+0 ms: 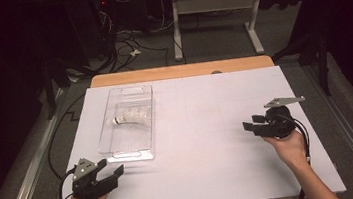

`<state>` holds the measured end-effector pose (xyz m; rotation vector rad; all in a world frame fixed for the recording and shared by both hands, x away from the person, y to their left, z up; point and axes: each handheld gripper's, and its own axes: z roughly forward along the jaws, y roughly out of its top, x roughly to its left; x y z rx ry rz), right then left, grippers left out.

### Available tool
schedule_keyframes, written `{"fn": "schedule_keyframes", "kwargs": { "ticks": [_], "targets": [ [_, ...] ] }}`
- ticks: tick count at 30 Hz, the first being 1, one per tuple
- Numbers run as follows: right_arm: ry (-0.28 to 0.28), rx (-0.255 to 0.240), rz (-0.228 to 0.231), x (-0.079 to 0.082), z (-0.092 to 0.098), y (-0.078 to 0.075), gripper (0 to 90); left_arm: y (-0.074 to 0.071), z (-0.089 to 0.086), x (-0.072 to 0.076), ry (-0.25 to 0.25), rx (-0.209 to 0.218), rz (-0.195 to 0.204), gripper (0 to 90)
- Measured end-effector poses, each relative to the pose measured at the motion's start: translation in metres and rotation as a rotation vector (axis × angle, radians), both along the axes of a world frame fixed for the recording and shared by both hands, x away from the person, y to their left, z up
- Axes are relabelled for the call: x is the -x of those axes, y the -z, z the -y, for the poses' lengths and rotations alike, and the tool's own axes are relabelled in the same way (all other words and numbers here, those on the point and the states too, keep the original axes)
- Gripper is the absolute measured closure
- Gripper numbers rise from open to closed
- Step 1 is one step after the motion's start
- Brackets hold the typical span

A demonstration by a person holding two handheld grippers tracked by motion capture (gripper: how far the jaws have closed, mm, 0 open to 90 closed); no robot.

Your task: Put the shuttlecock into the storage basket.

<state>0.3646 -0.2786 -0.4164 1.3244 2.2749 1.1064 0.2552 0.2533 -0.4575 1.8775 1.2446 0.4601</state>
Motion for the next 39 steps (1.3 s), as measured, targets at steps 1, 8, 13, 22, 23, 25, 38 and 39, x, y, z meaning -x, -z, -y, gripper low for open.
{"fn": "schedule_keyframes", "kwargs": {
  "ticks": [1, 8, 13, 22, 23, 25, 38, 39],
  "targets": [
    [0.000, -0.001, 0.002, 0.001, 0.001, 0.001, 48.4, 0.000, 0.000, 0.000, 0.000, 0.000, 0.000, 33.1],
    [0.012, -0.008, 0.006, 0.006, 0.007, 0.004, 47.9, 0.000, 0.000, 0.000, 0.000, 0.000, 0.000, 33.1],
    [0.017, -0.011, 0.009, 0.011, 0.012, 0.008, 47.5, 0.000, -0.001, 0.000, 0.000, 0.002, -0.001, 33.1],
    [0.036, -0.025, 0.017, 0.020, 0.019, 0.013, 46.4, 0.000, -0.001, 0.000, -0.001, 0.004, 0.002, 33.1],
    [0.038, -0.028, 0.020, 0.022, 0.020, 0.013, 46.3, 0.000, -0.001, 0.000, -0.001, 0.003, 0.002, 33.1],
    [0.036, -0.028, 0.028, 0.023, 0.021, 0.013, 46.1, 0.000, -0.001, 0.000, -0.001, 0.002, 0.002, 33.1],
    [0.048, -0.023, 0.051, 0.036, 0.029, 0.020, 44.4, -0.001, -0.002, 0.001, -0.002, 0.000, 0.001, 33.1],
    [0.051, -0.026, 0.049, 0.037, 0.030, 0.021, 44.3, -0.001, -0.002, 0.000, -0.002, 0.000, 0.001, 33.1]
  ]
}}
